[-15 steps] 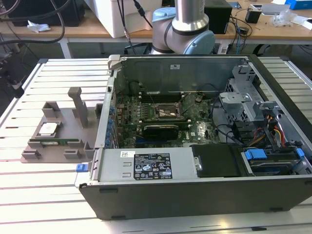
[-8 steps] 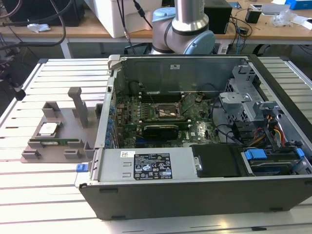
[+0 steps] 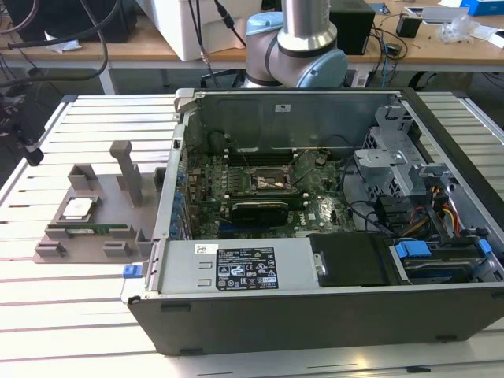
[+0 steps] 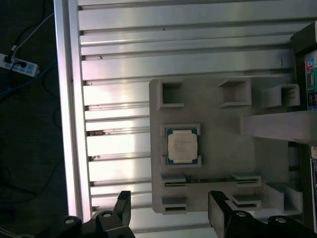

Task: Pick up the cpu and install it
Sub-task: 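Pick up the cpu and move it towards the insertion slot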

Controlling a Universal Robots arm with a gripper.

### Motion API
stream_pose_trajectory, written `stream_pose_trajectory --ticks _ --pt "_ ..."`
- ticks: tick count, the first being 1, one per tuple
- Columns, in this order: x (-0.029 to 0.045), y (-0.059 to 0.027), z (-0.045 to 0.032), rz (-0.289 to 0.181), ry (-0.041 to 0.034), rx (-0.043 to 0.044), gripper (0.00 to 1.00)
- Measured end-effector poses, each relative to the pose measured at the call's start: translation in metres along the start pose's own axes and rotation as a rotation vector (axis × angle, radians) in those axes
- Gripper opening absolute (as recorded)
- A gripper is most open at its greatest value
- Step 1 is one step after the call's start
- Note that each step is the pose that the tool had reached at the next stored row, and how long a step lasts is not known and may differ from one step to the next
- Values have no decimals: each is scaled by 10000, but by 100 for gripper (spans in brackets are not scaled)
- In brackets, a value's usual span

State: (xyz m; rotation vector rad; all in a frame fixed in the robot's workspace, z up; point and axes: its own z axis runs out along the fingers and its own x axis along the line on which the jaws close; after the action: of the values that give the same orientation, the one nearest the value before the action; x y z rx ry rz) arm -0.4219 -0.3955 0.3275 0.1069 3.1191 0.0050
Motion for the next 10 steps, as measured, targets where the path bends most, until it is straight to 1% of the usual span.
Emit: stream_pose_trajectory --ticks 10 --pt "2 0 94 0 2 1 72"
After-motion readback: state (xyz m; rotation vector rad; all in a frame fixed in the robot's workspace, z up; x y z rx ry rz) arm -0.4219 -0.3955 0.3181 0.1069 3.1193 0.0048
